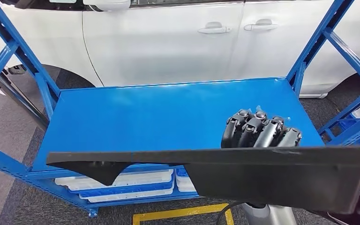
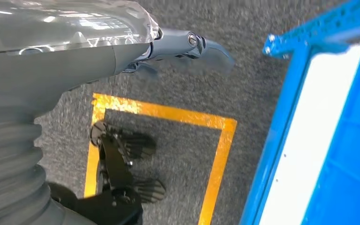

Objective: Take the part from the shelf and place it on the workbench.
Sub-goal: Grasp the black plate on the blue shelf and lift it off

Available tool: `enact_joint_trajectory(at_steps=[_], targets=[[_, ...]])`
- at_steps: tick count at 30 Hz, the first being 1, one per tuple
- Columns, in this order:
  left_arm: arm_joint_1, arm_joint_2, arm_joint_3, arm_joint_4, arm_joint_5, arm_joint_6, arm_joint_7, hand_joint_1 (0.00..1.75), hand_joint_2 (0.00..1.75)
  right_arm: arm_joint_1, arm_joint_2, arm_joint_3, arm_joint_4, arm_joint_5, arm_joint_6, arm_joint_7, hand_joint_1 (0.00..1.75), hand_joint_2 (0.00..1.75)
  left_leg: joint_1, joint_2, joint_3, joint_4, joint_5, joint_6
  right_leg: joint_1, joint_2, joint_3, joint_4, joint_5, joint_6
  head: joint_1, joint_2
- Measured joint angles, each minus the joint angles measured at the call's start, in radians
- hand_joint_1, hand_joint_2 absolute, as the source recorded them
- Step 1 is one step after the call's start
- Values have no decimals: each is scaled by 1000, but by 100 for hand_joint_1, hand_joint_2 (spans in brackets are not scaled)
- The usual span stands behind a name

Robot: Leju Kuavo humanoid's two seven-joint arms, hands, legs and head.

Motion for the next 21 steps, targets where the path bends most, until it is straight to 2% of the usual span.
enact_joint_trajectory(at_steps=[1, 2, 3, 4, 5, 6, 7, 8, 9, 10, 11, 12, 14, 15, 16, 17, 19, 20, 21], targets=[[-1, 0, 0, 0, 0, 0, 0, 0, 175, 0, 0, 0, 0, 0, 0, 0, 175, 175, 3, 2, -8, -3, 11, 6, -2, 1, -13, 32, -34, 5, 0, 0], [-2, 0, 0, 0, -1, 0, 0, 0, 175, 1, 0, 0, 0, 0, 0, 0, 175, 175, 4, 4, -18, -4, 22, 10, -6, 2, -31, 84, -82, 10, 0, 0], [-2, 0, 0, 0, -1, 1, 0, 0, 175, 2, 0, 0, 0, 0, -1, 0, 175, 175, 3, 5, -32, -3, 31, 13, -8, 2, -51, 150, -131, 14, 0, 0], [-2, 0, 0, 0, -1, 3, 1, 0, 175, 5, 0, 0, 0, 2, -2, 0, 175, 175, 3, 6, -45, -2, 40, 12, -11, 1, -67, 215, -168, 18, 0, 0], [-1, 0, 0, 0, -1, 5, 1, 0, 175, 8, 0, 0, 0, 7, -5, 0, 175, 175, 3, 6, -59, 0, 48, 11, -13, 1, -70, 258, -185, 21, 0, 0], [0, 0, 0, 0, -1, 7, 2, 0, 175, 12, -1, 0, 0, 14, -9, 0, 175, 175, 3, 7, -71, 2, 56, 9, -15, 1, -57, 268, -182, 23, 0, 0], [2, 0, 0, 0, -1, 9, 3, 0, 175, 15, -1, 1, 0, 22, -14, 0, 175, 175, 4, 7, -84, 5, 63, 6, -17, 1, -23, 237, -163, 24, 0, 0], [4, 0, 0, 0, -1, 10, 3, 0, 175, 17, -1, 1, 0, 29, -18, 0, 175, 175, 4, 7, -94, 8, 70, 3, -19, 1, 27, 174, -139, 23, 0, 0], [5, 0, 0, 0, -2, 11, 3, 0, 175, 18, -2, 1, 0, 33, -21, 0, 175, 175, 3, 6, -103, 11, 76, -1, -19, 1, 81, 97, -127, 20, 0, 0], [6, 0, 0, 0, -2, 13, 3, 0, 175, 19, -2, 1, 0, 35, -22, 0, 175, 175, 3, 6, -109, 12, 83, -6, -17, 2, 123, 34, -118, 16, 0, 0], [6, 1, 0, 0, -2, 15, 3, 0, 175, 21, -3, 1, 0, 36, -22, 0, 175, 175, 2, 5, -112, 12, 90, -12, -14, 3, 147, -7, -117, 10, 0, 0], [7, 1, 0, 0, -2, 17, 3, 0, 175, 22, -4, 1, 0, 36, -22, 0, 175, 175, 3, 5, -114, 11, 97, -19, -10, 3, 154, -25, -119, 4, 0, 0], [10, 1, 0, 0, -2, 23, 4, 0, 175, 25, -6, 2, 2, 39, -21, 0, 175, 175, 4, 4, -117, 6, 110, -33, -8, 2, 143, -30, -102, -10, 0, 0], [11, 1, 1, 0, -2, 25, 6, 0, 175, 26, -6, 3, 2, 42, -23, 0, 175, 175, 5, 4, -124, 12, 100, -38, -9, 0, 135, -35, -91, -19, 0, 0], [13, 2, 1, 0, -2, 26, 8, 0, 175, 27, -6, 6, 3, 47, -28, 0, 175, 175, 6, 3, -134, 32, 72, -42, -11, -2, 124, -40, -78, -27, 0, 0], [14, 1, 1, 0, -2, 27, 10, 0, 175, 27, -7, 9, 4, 53, -35, 0, 175, 175, 7, 4, -148, 73, 26, -45, -12, -3, 112, -43, -65, -34, 0, 0], [15, 0, 1, 0, -1, 25, 15, 0, 175, 26, -7, 16, 7, 61, -58, 0, 175, 175, 8, 4, -179, 200, -72, -50, -8, -4, 82, -42, -41, -40, 0, 0], [15, 0, 2, 0, 1, 23, 18, 0, 175, 25, -7, 20, 9, 63, -69, 0, 175, 175, 8, 4, -185, 255, -95, -52, -5, -5, 66, -41, -29, -41, 0, 0], [15, 0, 3, 0, 4, 22, 21, 0, 175, 23, -7, 23, 11, 64, -79, 0, 175, 175, 8, 4, -179, 287, -96, -53, -3, -5, 49, -38, -18, -41, 0, 0]])
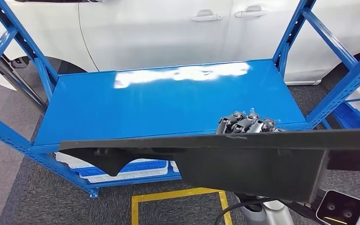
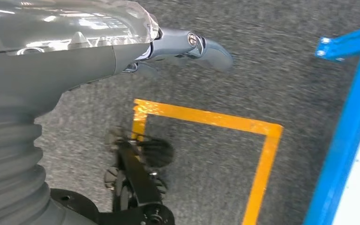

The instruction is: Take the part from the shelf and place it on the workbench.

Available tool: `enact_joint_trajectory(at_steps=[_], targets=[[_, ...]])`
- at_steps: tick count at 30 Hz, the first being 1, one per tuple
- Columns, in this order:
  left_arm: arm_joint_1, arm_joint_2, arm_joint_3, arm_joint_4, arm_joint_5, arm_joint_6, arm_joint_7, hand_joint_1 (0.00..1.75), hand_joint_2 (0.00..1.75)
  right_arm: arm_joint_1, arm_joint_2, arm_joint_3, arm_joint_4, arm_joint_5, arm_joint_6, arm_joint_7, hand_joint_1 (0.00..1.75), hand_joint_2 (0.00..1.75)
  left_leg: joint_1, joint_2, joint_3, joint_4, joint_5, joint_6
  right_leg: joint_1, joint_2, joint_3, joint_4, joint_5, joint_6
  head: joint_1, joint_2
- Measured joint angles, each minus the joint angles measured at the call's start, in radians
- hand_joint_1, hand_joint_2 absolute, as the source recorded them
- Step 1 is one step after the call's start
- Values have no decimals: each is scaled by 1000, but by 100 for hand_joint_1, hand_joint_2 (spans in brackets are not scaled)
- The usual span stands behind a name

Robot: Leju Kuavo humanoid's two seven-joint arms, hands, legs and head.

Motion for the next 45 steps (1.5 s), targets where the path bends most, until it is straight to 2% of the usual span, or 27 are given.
enact_joint_trajectory(at_steps=[1, 3, 4, 6, 8, 9, 11, 13, 14, 15, 16, 18, 20, 21, 23, 25, 28, 29, 30, 32, 34, 36, 37, 40, 42, 44, 45], targets=[[0, 0, 2, 0, 2, -1, 3, 0, 175, -3, 0, 3, 3, 0, -9, 0, 175, 175, 0, 0, 24, -6, 21, 1, 1, 0, -17, 3, 11, 1, 0, 0], [-2, 0, 5, 0, 5, -2, 7, 0, 175, -8, -1, 9, 8, -3, -24, 0, 175, 175, 0, 0, 119, -111, 61, 7, 3, 0, -45, 11, 30, 6, 0, 0], [-4, 0, 6, 0, 5, -2, 9, 0, 175, -10, -2, 12, 10, -6, -28, 0, 175, 175, -2, -1, 175, -189, 62, 12, 4, 0, -56, 16, 39, 10, 0, 0], [-6, 0, 6, 0, 4, -1, 15, 0, 175, -11, -5, 15, 12, -12, -29, 0, 175, 175, -8, -3, 236, -286, 45, 23, 5, -2, -65, 18, 57, 21, 0, 0], [-4, 0, 7, 0, 0, 0, 26, 0, 175, -8, -13, 15, 13, -15, -24, 0, 175, 175, -10, -3, 232, -298, 53, 34, 5, -2, -66, 13, 74, 32, 0, 0], [-3, -1, 7, 0, -3, 1, 33, 0, 175, -4, -19, 13, 12, -17, -20, 0, 175, 175, -8, -1, 224, -300, 63, 41, 3, 0, -72, 18, 66, 38, 0, 0], [-2, -2, 7, 0, -8, 4, 49, 0, 175, 5, -34, 2, 11, -23, -10, 0, 175, 175, -4, 4, 198, -303, 89, 55, 0, 4, -95, 70, -6, 51, 0, 0], [-1, -2, 7, 0, -12, 7, 74, 0, 175, 14, -50, -17, 10, -28, 1, 0, 175, 175, -5, 7, 166, -302, 116, 61, -4, 5, -127, 196, -113, 61, 0, 0], [0, -2, 7, 0, -14, 10, 93, 0, 175, 19, -58, -28, 10, -31, 8, 0, 175, 175, -5, 8, 148, -301, 130, 61, -5, 5, -136, 260, -141, 64, 0, 0], [1, -2, 7, 0, -18, 16, 116, 0, 175, 25, -66, -39, 10, -33, 16, 0, 175, 175, -5, 8, 131, -300, 144, 60, -7, 5, -134, 303, -143, 67, 0, 0], [3, -3, 7, 0, -23, 24, 142, 0, 175, 32, -73, -51, 10, -36, 26, 0, 175, 175, -5, 9, 113, -298, 156, 58, -8, 5, -116, 312, -122, 68, 0, 0], [7, -6, 7, 0, -28, 48, 193, 0, 175, 44, -85, -77, 9, -46, 55, 0, 175, 175, -5, 10, 82, -293, 178, 52, -10, 5, -26, 225, -72, 65, 0, 0], [11, -12, 7, 0, -29, 70, 229, 0, 175, 58, -92, -110, 7, -62, 108, 0, 175, 175, -7, 8, 64, -289, 196, 44, -6, 5, 86, 71, -83, 55, 0, 0], [12, -14, 7, 0, -28, 78, 238, 0, 175, 67, -94, -130, 5, -70, 144, 0, 175, 175, -8, 8, 60, -289, 204, 38, -3, 5, 120, 18, -96, 49, 0, 0], [16, -20, 8, 0, -26, 88, 246, 0, 175, 85, -94, -178, 5, -85, 229, 0, 175, 175, -7, 7, 58, -294, 223, 26, 1, 5, 127, -11, -99, 34, 0, 0], [20, -25, 9, 0, -25, 92, 242, 0, 175, 96, -92, -228, 8, -90, 300, 0, 175, 175, -5, 6, 44, -276, 201, 16, -2, 2, 110, -14, -78, 15, 0, 0], [22, -34, 10, 0, -24, 91, 226, 0, 175, 100, -87, -279, 16, -91, 347, 0, 175, 175, -3, 5, -2, -119, 53, 9, -2, -1, 68, -16, -40, -3, 0, 0], [22, -36, 10, 0, -22, 90, 221, 0, 175, 101, -87, -289, 20, -92, 351, 0, 175, 175, -3, 5, -13, -54, 19, 6, 0, -2, 51, -15, -28, -4, 0, 0], [21, -37, 11, 0, -19, 89, 217, 0, 175, 101, -87, -297, 24, -94, 353, 0, 175, 175, -3, 5, -14, -7, 10, 5, 2, -2, 34, -14, -15, -4, 0, 0], [21, -39, 13, 0, -13, 90, 212, 0, 175, 101, -87, -309, 30, -99, 350, 0, 175, 175, -3, 5, 29, -8, 52, 8, 5, -1, 1, -9, 7, -1, 0, 0], [19, -39, 14, 0, -10, 91, 210, 0, 175, 100, -87, -316, 33, -101, 342, 0, 175, 175, -6, 5, 134, -136, 87, 18, 7, -1, -26, -2, 26, 4, 0, 0], [17, -39, 15, 0, -10, 91, 208, 0, 175, 100, -87, -318, 33, -98, 330, 0, 175, 175, -12, 5, 227, -279, 67, 28, 8, -3, -39, 1, 42, 13, 0, 0], [16, -39, 15, 0, -12, 92, 208, 0, 175, 101, -87, -319, 33, -94, 324, 0, 175, 175, -15, 5, 247, -318, 55, 32, 7, -5, -41, -1, 50, 20, 0, 0], [18, -41, 15, 0, -18, 93, 211, 0, 175, 112, -84, -319, 25, -72, 308, 0, 175, 175, -12, 7, 242, -342, 74, 46, 3, -3, -49, 0, 54, 37, 0, 0], [19, -41, 15, 0, -22, 93, 213, 0, 175, 125, -82, -319, 15, -63, 304, 0, 175, 175, -7, 10, 231, -348, 92, 56, -1, 1, -84, 83, -9, 48, 0, 0], [20, -41, 15, 0, -26, 93, 216, 0, 175, 142, -80, -319, 7, -63, 308, 0, 175, 175, -7, 11, 215, -344, 103, 59, -7, 2, -134, 224, -90, 58, 0, 0], [21, -40, 15, 0, -28, 92, 218, 0, 175, 151, -78, -320, 5, -65, 315, 0, 175, 175, -7, 11, 207, -342, 107, 58, -10, 2, -146, 273, -111, 62, 0, 0]])
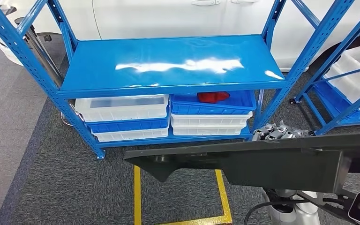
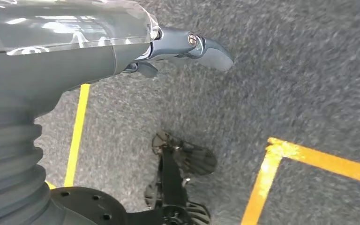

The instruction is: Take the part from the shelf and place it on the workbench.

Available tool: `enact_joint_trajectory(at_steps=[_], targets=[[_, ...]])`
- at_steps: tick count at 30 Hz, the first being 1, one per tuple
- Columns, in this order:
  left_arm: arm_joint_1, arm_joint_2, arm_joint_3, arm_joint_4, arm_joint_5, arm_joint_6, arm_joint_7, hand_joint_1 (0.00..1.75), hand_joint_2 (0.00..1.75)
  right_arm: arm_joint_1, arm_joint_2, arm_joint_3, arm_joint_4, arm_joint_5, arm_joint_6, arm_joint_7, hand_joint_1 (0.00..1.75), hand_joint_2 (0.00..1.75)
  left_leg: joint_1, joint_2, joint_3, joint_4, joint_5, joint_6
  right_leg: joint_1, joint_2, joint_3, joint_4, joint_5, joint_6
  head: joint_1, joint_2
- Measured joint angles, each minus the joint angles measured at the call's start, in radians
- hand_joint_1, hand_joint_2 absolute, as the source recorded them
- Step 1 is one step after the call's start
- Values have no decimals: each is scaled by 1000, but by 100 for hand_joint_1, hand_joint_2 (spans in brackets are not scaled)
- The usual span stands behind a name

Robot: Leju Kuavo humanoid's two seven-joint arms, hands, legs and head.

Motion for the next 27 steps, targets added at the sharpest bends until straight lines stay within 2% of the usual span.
enact_joint_trajectory(at_steps=[1, 2, 4, 5, 6, 9, 11, 12, 14, 15, 16, 17, 19, 21, 22, 23, 25, 26, 27], targets=[[1, 0, 0, 0, -1, 0, 2, 0, 175, 7, 2, -2, -3, -2, 9, 0, 175, 175, 0, 0, -8, 4, 3, -2, -3, 0, 4, 15, -4, 3, 0, 0], [3, 0, 0, 0, -2, 0, 5, 0, 175, 12, 3, -5, -6, -4, 20, 0, 175, 175, 1, 0, -15, 9, 5, -4, -6, 0, 30, -11, 9, 5, 0, 0], [3, 1, 0, 0, -4, -1, 7, 0, 175, 13, 10, -14, -11, -4, 43, 0, 175, 175, 2, 0, -27, 21, 4, -11, -10, 0, 118, -141, 56, 6, 0, 0], [2, 1, 0, 0, -6, -2, 6, 0, 175, 11, 17, -21, -13, -1, 55, 0, 175, 175, 1, 0, -32, 29, 2, -16, -9, 0, 154, -203, 70, 3, 0, 0], [1, 3, 0, 0, -7, -4, 4, 0, 175, 10, 27, -27, -14, 4, 65, 0, 175, 175, 0, -1, -37, 34, 1, -22, -7, 0, 174, -240, 74, -3, 0, 0], [-1, 11, 0, 0, -16, -11, -7, 0, 175, 7, 61, -37, -19, 27, 69, 0, 175, 175, -1, 0, -46, 41, 0, -40, -3, 0, 175, -255, 70, -25, 0, 0], [-3, 17, -2, 0, -25, -17, -17, 0, 175, 5, 80, -36, -28, 49, 51, 0, 175, 175, 1, 0, -60, 74, -26, -50, -5, -2, 175, -260, 74, -42, 0, 0], [-3, 19, -2, 0, -27, -19, -22, 0, 175, 4, 88, -34, -33, 60, 40, 0, 175, 175, 2, -1, -80, 120, -54, -53, -5, -3, 175, -262, 76, -49, 0, 0], [-2, 23, -3, 0, -32, -22, -32, 0, 175, 2, 101, -25, -39, 73, 13, 0, 175, 175, 3, -1, -140, 258, -120, -56, -1, -4, 172, -262, 79, -57, 0, 0], [-2, 25, -4, 0, -33, -22, -36, 0, 175, 2, 106, -19, -42, 76, 2, 0, 175, 175, 3, -1, -165, 316, -139, -57, 2, -3, 171, -262, 80, -59, 0, 0], [-2, 27, -4, 0, -35, -22, -38, 0, 175, 3, 109, -13, -44, 75, -8, 0, 175, 175, 3, -2, -175, 341, -138, -56, 5, 0, 170, -261, 81, -60, 0, 0], [-2, 30, -4, 0, -35, -20, -40, 0, 175, 3, 112, -9, -46, 73, -12, 0, 175, 175, 2, -3, -166, 326, -120, -54, 7, 4, 171, -260, 81, -60, 0, 0], [-2, 36, -4, 0, -36, -14, -39, 0, 175, 1, 117, -3, -51, 67, -14, 0, 175, 175, 2, -22, -101, 199, -52, -43, 9, 16, 172, -258, 83, -58, 0, 0], [-2, 42, -4, 0, -37, -4, -38, 0, 175, -3, 121, 0, -54, 60, -12, 0, 175, 175, 2, -53, -45, 83, -15, -34, 12, 29, 166, -253, 86, -52, 0, 0], [-2, 44, -4, 0, -38, 2, -39, 0, 175, -6, 123, 0, -54, 58, -11, 0, 175, 175, 1, -62, -36, 59, -12, -31, 11, 36, 161, -252, 90, -46, 0, 0], [-2, 46, -4, 0, -39, 9, -40, 0, 175, -8, 124, 0, -55, 56, -12, 0, 175, 175, 0, -60, -35, 53, -14, -29, 11, 44, 157, -252, 94, -39, 0, 0], [-5, 47, -5, 0, -43, 21, -45, 0, 175, -9, 125, 0, -59, 57, -17, 0, 175, 175, 3, -43, -35, 47, -5, -21, 9, 52, 150, -249, 95, -26, 0, 0], [-6, 48, -6, 0, -45, 27, -49, 0, 175, -8, 125, -2, -62, 61, -19, 0, 175, 175, 5, -34, -35, 43, 1, -15, 9, 46, 142, -232, 82, -20, 0, 0], [-7, 49, -8, 0, -48, 33, -53, 0, 175, -8, 125, -3, -67, 64, -20, 0, 175, 175, 8, -24, -36, 39, 5, -10, 9, 36, 126, -196, 57, -15, 0, 0]])
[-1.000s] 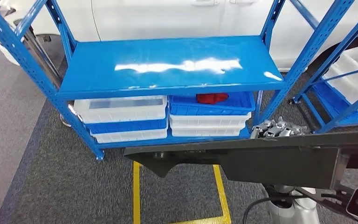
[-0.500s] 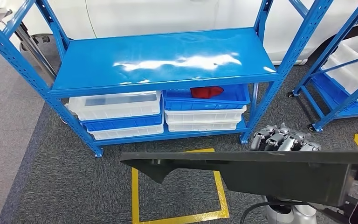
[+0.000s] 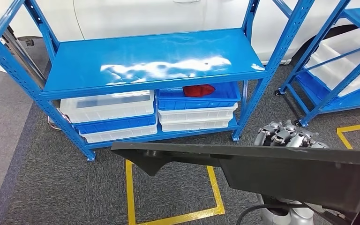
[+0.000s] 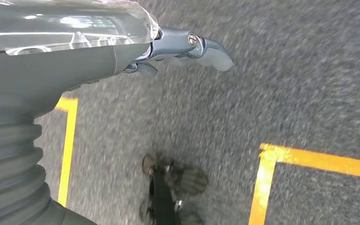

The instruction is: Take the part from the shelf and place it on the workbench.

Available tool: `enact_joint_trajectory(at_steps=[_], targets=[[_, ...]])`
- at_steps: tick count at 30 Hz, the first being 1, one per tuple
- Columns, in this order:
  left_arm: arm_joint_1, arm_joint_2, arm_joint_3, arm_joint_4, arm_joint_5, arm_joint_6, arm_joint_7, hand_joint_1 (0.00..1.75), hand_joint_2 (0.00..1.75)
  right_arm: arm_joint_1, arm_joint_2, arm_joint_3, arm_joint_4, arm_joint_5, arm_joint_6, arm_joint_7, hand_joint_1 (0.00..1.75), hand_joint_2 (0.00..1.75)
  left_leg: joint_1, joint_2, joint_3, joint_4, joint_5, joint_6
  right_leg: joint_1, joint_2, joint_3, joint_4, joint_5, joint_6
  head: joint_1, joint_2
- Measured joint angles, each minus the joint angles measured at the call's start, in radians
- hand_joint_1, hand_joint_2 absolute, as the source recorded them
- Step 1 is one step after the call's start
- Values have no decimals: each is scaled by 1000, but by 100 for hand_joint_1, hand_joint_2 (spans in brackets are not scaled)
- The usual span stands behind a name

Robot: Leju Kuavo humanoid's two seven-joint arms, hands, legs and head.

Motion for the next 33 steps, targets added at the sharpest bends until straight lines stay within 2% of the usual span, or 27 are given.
enact_joint_trajectory(at_steps=[2, 3, 4, 5, 6, 7, 9, 10, 12, 13, 14, 16, 18, 19, 20, 21, 22, 24, 25, 26, 28, 29, 30, 32, 33], targets=[[0, 2, -2, 0, -5, 14, -8, 0, 175, 4, 0, -4, -6, 10, -5, 0, 175, 175, -1, 19, -6, 0, 4, 5, -4, -18, -55, 126, -71, 10, 0, 0], [0, 2, -2, 0, -8, 20, -11, 0, 175, 8, 0, -6, -9, 15, -11, 0, 175, 175, -2, 29, -10, 1, 5, 5, -6, -21, -81, 188, -96, 14, 0, 0], [0, 2, -3, 0, -11, 25, -15, 0, 175, 12, -1, -7, -11, 22, -19, 0, 175, 175, -2, 39, -12, 2, 6, 5, -8, -23, -94, 223, -105, 17, 0, 0], [0, 2, -3, 0, -13, 27, -18, 0, 175, 15, -1, -8, -14, 29, -29, 0, 175, 175, -3, 50, -14, 3, 6, 5, -9, -26, -86, 219, -95, 18, 0, 0], [-1, 2, -4, 0, -16, 27, -21, 0, 175, 18, -2, -8, -19, 36, -39, 0, 175, 175, -3, 59, -14, 4, 6, 4, -9, -32, -58, 173, -69, 18, 0, 0], [-2, 2, -5, 0, -19, 27, -23, 0, 175, 19, -3, -8, -25, 41, -48, 0, 175, 175, -3, 68, -14, 5, 6, 2, -8, -46, -14, 99, -37, 15, 0, 0], [-3, 2, -6, 0, -20, 27, -27, 0, 175, 20, -7, -8, -37, 44, -59, 0, 175, 175, -7, 83, -14, 8, 4, -6, 0, -76, 53, -26, 1, 1, 0, 0], [-4, 2, -6, 0, -18, 27, -29, 0, 175, 20, -9, -8, -41, 44, -64, 0, 175, 175, -9, 90, -14, 9, 4, -11, 4, -84, 66, -55, 7, -7, 0, 0], [-7, 2, -7, 0, -14, 24, -30, 0, 175, 21, -18, -8, -49, 43, -78, 0, 175, 175, -11, 105, -13, 8, 5, -22, 7, -71, 62, -63, 10, -22, 0, 0], [-9, 2, -7, 0, -13, 21, -30, 0, 175, 20, -22, -6, -51, 43, -86, 0, 175, 175, -10, 106, -13, 10, 2, -28, 5, -63, 61, -67, 14, -28, 0, 0], [-11, 2, -7, 0, -13, 16, -30, 0, 175, 19, -27, -4, -54, 43, -94, 0, 175, 175, -9, 95, -17, 21, -8, -33, 2, -56, 60, -71, 19, -35, 0, 0], [-12, 2, -7, 0, -14, 4, -30, 0, 175, 18, -31, 5, -57, 42, -108, 0, 175, 175, -5, 54, -52, 105, -65, -40, -2, -41, 59, -78, 28, -47, 0, 0], [-9, 2, -8, 0, -18, -11, -27, 0, 175, 19, -34, 16, -57, 42, -119, 0, 175, 175, -5, 27, -112, 244, -133, -44, 0, -21, 52, -77, 33, -52, 0, 0], [-8, 2, -9, 0, -21, -15, -24, 0, 175, 20, -36, 21, -57, 42, -122, 0, 175, 175, -5, 24, -132, 290, -145, -44, 1, -10, 49, -76, 34, -52, 0, 0], [-7, 2, -10, 0, -23, -19, -21, 0, 175, 20, -37, 26, -56, 42, -123, 0, 175, 175, -5, 22, -135, 301, -139, -44, 2, 2, 47, -74, 35, -52, 0, 0], [-6, 2, -11, 0, -25, -20, -19, 0, 175, 21, -38, 33, -55, 43, -124, 0, 175, 175, -5, 20, -119, 270, -113, -41, 2, 14, 45, -71, 36, -51, 0, 0], [-6, 2, -11, 0, -25, -19, -17, 0, 175, 21, -38, 40, -55, 43, -125, 0, 175, 175, -5, 10, -87, 205, -76, -38, 2, 25, 45, -69, 37, -50, 0, 0], [-6, 2, -11, 0, -26, -20, -16, 0, 175, 21, -40, 58, -54, 44, -129, 0, 175, 175, -4, -33, -22, 70, -24, -30, 3, 47, 41, -63, 38, -44, 0, 0], [-6, 2, -11, 0, -26, -20, -14, 0, 175, 21, -40, 66, -53, 43, -132, 0, 175, 175, -4, -50, -5, 30, -15, -27, 2, 57, 37, -61, 39, -38, 0, 0], [-5, 2, -11, 0, -25, -20, -12, 0, 175, 24, -42, 73, -53, 42, -136, 0, 175, 175, -5, -57, 0, 14, -16, -24, 0, 67, 32, -60, 42, -31, 0, 0], [-5, 1, -11, 0, -25, -17, -8, 0, 175, 30, -45, 84, -52, 42, -143, 0, 175, 175, -4, -39, 1, 8, -11, -16, -3, 84, 24, -61, 48, -17, 0, 0], [-6, 0, -11, 0, -24, -15, -6, 0, 175, 33, -47, 88, -52, 42, -144, 0, 175, 175, -2, -27, 2, 4, -6, -10, -1, 75, 19, -54, 43, -12, 0, 0], [-7, -1, -11, 0, -24, -12, -5, 0, 175, 34, -49, 92, -51, 43, -145, 0, 175, 175, 1, -14, 2, 0, -2, -4, 0, 54, 7, -29, 26, -8, 0, 0], [-5, -1, -11, 0, -24, -8, -1, 0, 175, 35, -53, 99, -47, 44, -145, 0, 175, 175, 1, 12, -1, -3, 2, 3, 0, 0, -46, 82, -37, -2, 0, 0], [-3, -1, -11, 0, -25, -6, 1, 0, 175, 36, -55, 102, -44, 45, -145, 0, 175, 175, 0, 25, -3, -3, 2, 5, -3, -15, -79, 153, -70, 2, 0, 0]])
